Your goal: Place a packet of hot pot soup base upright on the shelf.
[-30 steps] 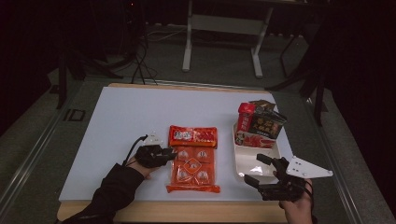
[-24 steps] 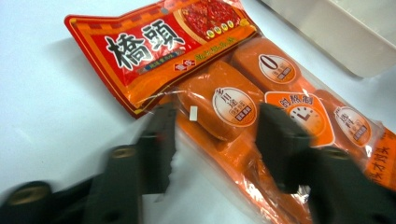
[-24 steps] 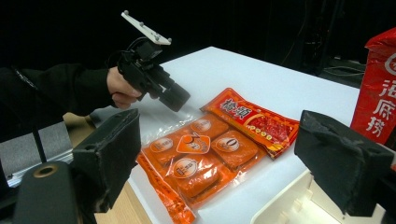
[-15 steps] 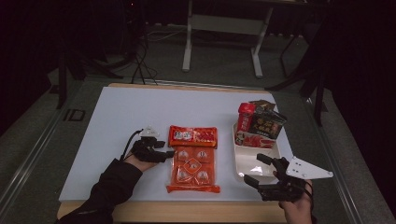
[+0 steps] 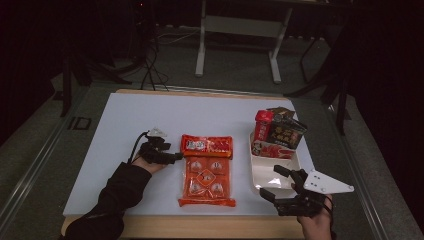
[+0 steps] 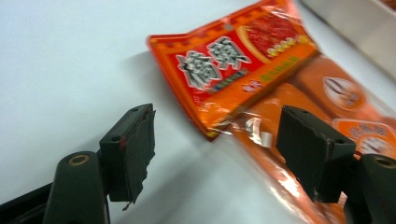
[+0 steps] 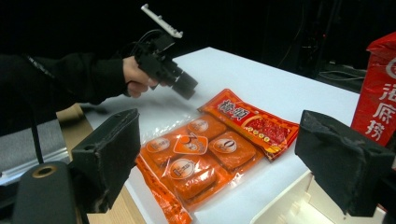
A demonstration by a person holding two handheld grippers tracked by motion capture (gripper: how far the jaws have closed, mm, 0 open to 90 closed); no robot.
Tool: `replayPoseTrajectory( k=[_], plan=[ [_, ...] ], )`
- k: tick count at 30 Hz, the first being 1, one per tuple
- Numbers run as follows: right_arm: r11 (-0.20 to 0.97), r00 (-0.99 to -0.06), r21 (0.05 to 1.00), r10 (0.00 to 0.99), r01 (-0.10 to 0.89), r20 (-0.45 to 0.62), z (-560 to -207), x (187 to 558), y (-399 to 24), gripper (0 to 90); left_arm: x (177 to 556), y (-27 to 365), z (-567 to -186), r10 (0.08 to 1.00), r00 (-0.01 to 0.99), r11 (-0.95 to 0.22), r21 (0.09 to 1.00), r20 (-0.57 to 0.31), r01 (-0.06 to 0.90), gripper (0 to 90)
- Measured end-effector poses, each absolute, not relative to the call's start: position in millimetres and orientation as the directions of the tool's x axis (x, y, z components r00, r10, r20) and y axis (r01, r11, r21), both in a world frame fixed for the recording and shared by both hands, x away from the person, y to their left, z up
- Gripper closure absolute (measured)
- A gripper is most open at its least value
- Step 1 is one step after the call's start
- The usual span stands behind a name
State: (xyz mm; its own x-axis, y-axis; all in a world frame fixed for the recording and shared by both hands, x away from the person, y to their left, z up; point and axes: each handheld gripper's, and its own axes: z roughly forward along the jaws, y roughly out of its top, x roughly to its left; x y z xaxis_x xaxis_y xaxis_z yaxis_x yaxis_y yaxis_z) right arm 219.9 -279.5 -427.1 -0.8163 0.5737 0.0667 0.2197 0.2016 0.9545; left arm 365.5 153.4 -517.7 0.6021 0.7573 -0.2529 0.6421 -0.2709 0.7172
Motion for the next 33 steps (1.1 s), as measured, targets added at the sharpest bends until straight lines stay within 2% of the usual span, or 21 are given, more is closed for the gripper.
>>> replayPoseTrajectory(
  k=[7,22,30,33],
  plan=[
    [0.222,-0.822,0.951,0.567,0.216,0.054,-428.9,220.1,-275.8,14.1,382.1,150.1,-521.6,0.773,0.590,-0.278,0.710,-0.235,0.647,28.6],
    [0.232,-0.825,0.946,0.562,0.227,0.060,-432.0,221.6,-276.5,14.1,407.0,137.3,-542.0,0.771,0.568,-0.266,0.666,-0.288,0.697,31.3],
    [0.237,-0.827,0.944,0.560,0.229,0.060,-432.5,221.3,-276.3,14.1,409.6,124.7,-541.9,0.736,0.602,-0.293,0.657,-0.308,0.695,46.3],
    [0.235,-0.827,0.945,0.559,0.226,0.059,-431.9,221.0,-276.7,14.1,410.0,120.4,-541.6,0.721,0.620,-0.310,0.654,-0.311,0.690,48.9]
  ],
)
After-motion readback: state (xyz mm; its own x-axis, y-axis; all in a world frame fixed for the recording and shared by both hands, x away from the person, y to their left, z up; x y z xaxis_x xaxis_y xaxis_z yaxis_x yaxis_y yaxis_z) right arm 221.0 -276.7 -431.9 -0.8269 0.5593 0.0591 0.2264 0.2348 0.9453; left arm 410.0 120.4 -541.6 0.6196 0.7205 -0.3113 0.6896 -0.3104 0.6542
